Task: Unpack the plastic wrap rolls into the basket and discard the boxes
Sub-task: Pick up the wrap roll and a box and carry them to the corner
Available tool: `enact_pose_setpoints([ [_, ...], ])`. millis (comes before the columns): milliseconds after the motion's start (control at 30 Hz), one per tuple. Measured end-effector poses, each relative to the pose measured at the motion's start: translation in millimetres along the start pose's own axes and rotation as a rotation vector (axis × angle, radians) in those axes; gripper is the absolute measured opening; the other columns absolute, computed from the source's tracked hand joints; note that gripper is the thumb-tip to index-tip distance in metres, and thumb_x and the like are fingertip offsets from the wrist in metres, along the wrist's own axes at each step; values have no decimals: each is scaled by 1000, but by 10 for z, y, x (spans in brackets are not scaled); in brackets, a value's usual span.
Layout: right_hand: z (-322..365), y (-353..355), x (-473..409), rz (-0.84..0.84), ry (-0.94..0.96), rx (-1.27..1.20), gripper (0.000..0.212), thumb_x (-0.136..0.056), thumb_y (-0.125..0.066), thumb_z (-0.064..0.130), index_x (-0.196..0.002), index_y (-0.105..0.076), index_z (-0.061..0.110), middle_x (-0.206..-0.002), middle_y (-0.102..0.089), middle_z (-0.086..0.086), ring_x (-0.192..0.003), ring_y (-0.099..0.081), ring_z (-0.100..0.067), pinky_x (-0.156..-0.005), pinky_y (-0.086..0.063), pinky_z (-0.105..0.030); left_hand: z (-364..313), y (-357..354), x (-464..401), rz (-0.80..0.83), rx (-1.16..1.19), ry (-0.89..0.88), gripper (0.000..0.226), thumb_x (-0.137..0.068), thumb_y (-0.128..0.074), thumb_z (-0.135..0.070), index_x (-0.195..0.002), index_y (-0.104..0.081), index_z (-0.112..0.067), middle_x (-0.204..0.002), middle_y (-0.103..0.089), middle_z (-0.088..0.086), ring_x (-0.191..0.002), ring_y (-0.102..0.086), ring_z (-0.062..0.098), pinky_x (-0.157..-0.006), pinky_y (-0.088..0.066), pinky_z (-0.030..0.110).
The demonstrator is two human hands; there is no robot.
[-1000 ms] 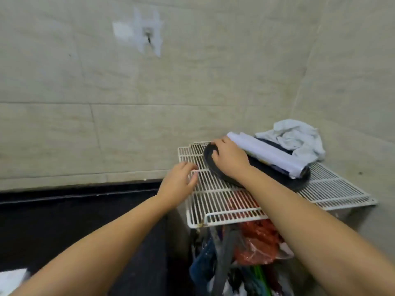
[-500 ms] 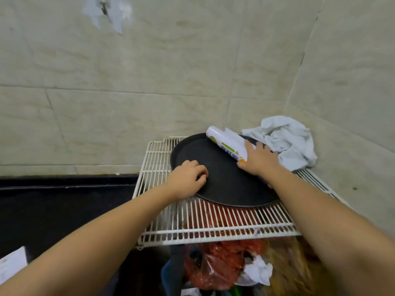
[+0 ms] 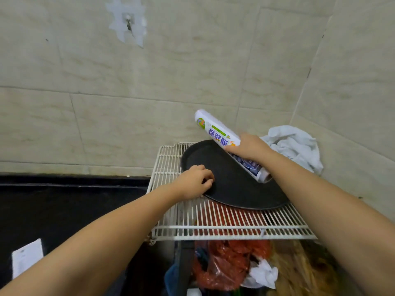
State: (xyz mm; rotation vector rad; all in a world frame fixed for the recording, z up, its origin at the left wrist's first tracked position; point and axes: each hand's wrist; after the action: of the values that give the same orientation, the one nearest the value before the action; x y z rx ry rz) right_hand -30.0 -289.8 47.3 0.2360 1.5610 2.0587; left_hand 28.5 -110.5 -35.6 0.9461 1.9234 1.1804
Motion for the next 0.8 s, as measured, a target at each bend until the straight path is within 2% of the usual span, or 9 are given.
enact_pose_setpoints([
  [100,647,89,108,-14,123,-75,38,-74,-62,53,-87,-56,18,-78,-60,-7,-70,-56,-26,-61,-39,-29,202,163,333,-130,12,-25,23,-91,-47,-21,-107,-62,-14,-110,-57,10,-105,-51,24,-91,-40,34],
  [233,1571,-62,329,16,235,-219,35,-75,-64,51,-73,-51,19,-76,-62,-7,-71,-60,-27,-61,-44,-31,771,520,1016,-238,74,77,22,-91,-47,-18,-107,-62,-13,-110,-58,11,-103,-53,24,-88,-39,31],
  [367,2468,-407,573,105,285,-290,33,-77,-63,49,-78,-56,17,-68,-61,-3,-66,-59,-24,-53,-39,-27,1554,873,1835,-234,20,260,22,-90,-47,-19,-105,-63,-13,-107,-60,12,-98,-57,28,-81,-41,30],
  [500,3152,-890,767,210,259,-326,34,-78,-62,50,-76,-56,16,-56,-54,4,-53,-53,-13,-45,-34,-22,2302,878,2536,-140,-10,539,23,-90,-44,-26,-102,-59,-13,-108,-59,13,-95,-58,30,-74,-42,32],
  [567,3331,-1203,847,246,223,-360,35,-77,-63,50,-72,-49,18,-60,-54,4,-56,-53,-13,-48,-35,-24,2594,684,2752,-65,8,680,29,-91,-42,-33,-107,-54,-10,-113,-56,16,-96,-57,33,-75,-42,34],
  [667,3363,-1705,983,288,157,-392,37,-76,-64,51,-67,-43,22,-63,-55,5,-57,-53,-12,-49,-36,-25,2803,228,2906,28,102,934,50,-92,-40,-47,-125,-40,-10,-132,-43,21,-114,-50,40,-93,-41,44],
  [733,3252,-2015,1080,307,94,-359,36,-74,-62,54,-74,-45,23,-63,-50,10,-55,-49,-5,-46,-33,-24,2809,-86,2938,17,155,1060,61,-89,-41,-54,-134,-32,-13,-140,-31,20,-123,-41,42,-98,-37,46],
  [800,3103,-2298,1161,342,36,-300,46,-73,-61,58,-89,-45,17,-71,-51,7,-59,-50,-9,-49,-34,-27,2779,-355,2921,12,168,1116,73,-85,-45,-59,-141,-20,-19,-150,-12,19,-128,-34,43,-99,-36,46],
])
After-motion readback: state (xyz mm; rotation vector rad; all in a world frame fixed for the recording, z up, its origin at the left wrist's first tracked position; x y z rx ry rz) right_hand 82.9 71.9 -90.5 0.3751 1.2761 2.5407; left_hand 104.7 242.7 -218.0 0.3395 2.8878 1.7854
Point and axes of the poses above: each hand's wrist, its own x-axis away from the middle knuckle, its own y-axis out of the back of the hand, z = x × y
